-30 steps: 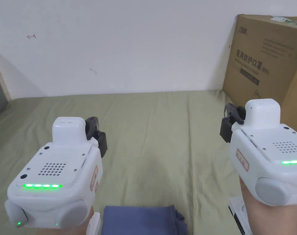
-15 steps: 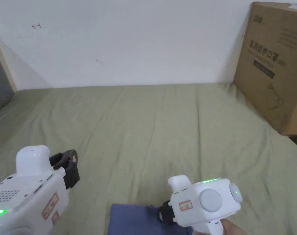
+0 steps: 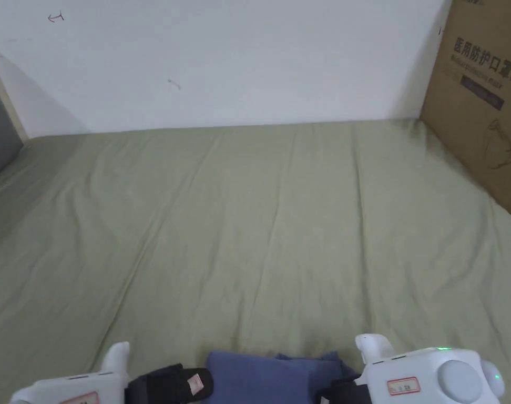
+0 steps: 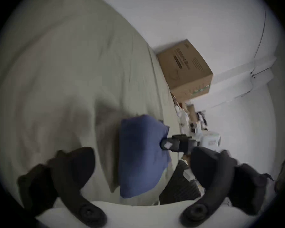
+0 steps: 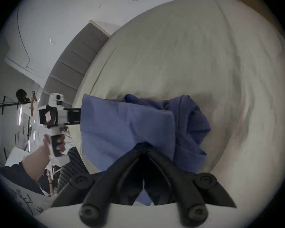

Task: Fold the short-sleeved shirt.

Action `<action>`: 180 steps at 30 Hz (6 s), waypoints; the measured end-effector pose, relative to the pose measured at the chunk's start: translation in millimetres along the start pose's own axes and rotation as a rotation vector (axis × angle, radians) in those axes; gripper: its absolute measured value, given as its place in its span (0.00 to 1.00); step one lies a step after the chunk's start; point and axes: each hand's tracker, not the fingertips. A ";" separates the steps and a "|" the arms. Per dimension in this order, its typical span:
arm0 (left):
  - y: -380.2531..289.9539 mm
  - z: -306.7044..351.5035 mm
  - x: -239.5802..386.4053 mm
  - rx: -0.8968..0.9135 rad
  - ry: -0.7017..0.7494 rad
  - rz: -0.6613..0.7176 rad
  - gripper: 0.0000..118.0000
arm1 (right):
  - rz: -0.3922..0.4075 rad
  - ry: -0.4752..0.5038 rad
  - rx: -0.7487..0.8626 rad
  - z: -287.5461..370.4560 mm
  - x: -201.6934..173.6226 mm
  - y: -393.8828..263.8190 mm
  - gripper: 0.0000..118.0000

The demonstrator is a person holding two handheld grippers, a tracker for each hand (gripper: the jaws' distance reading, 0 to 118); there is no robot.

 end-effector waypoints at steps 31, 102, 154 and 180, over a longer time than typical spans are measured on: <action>38.3 65.8 69.9 -0.011 0.145 -0.230 0.23 | -0.058 0.023 0.161 57.9 -27.4 -5.1 0.00; -54.7 54.2 306.8 1.049 0.716 -0.737 0.92 | 0.462 -0.614 1.172 207.3 -188.7 -25.8 1.00; -42.0 44.5 320.4 0.968 0.733 -0.688 0.91 | 0.456 -0.602 1.102 203.7 -191.9 -24.0 1.00; -38.8 51.2 318.3 0.989 0.726 -0.652 0.91 | 0.453 -0.586 1.104 199.7 -192.9 -25.0 1.00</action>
